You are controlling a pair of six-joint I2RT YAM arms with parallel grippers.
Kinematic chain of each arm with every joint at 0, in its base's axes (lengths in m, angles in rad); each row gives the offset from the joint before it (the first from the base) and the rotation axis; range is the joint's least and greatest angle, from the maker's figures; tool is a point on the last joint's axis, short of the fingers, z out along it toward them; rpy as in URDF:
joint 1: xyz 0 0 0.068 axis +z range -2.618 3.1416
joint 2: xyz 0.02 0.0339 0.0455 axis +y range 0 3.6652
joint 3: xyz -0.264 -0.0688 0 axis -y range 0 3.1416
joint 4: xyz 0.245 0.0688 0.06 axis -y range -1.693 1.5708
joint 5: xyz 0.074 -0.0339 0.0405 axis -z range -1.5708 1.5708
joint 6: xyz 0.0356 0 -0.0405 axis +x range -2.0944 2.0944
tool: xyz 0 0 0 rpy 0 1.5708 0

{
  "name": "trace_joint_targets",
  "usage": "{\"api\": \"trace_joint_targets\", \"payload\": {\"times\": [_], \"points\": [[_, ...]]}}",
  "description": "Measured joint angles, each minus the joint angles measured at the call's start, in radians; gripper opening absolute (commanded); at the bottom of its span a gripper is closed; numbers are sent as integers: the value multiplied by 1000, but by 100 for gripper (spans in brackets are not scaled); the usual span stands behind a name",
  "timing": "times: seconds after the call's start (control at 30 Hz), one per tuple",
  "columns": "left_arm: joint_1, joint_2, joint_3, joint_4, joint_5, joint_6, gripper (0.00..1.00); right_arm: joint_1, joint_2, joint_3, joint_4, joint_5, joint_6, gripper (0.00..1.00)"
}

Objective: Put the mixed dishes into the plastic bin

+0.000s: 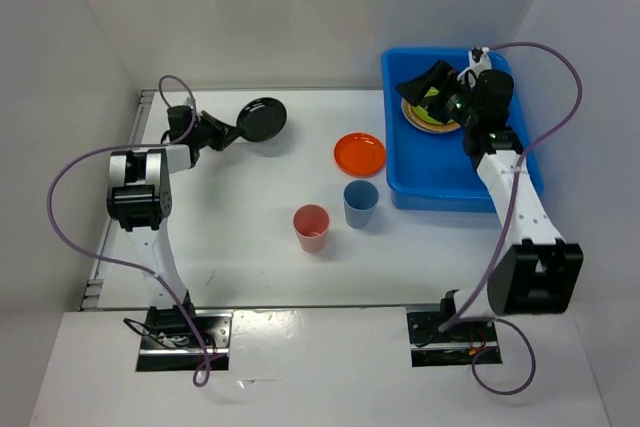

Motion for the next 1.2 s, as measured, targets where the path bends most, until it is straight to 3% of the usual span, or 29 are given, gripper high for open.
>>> {"api": "trace_joint_targets", "payload": {"times": [0.17, 0.33, 0.67, 0.93, 1.2], "points": [[2, -134, -19, 5, 108, 1, 0, 73, -188, -34, -7, -2, -21, 99], [0, -292, -105, 12, 193, 4, 0, 119, -222, -45, -11, -5, -25, 99], [0, -591, -181, -72, 306, 57, 0, 148, -105, -70, -3, -27, -16, 99], [-8, -830, -183, -248, 343, 161, 0, 234, 138, 23, 58, -130, 8, 99], [-18, -831, -185, -349, 325, 234, 0, 400, 113, 50, 90, -110, -18, 99]]}}
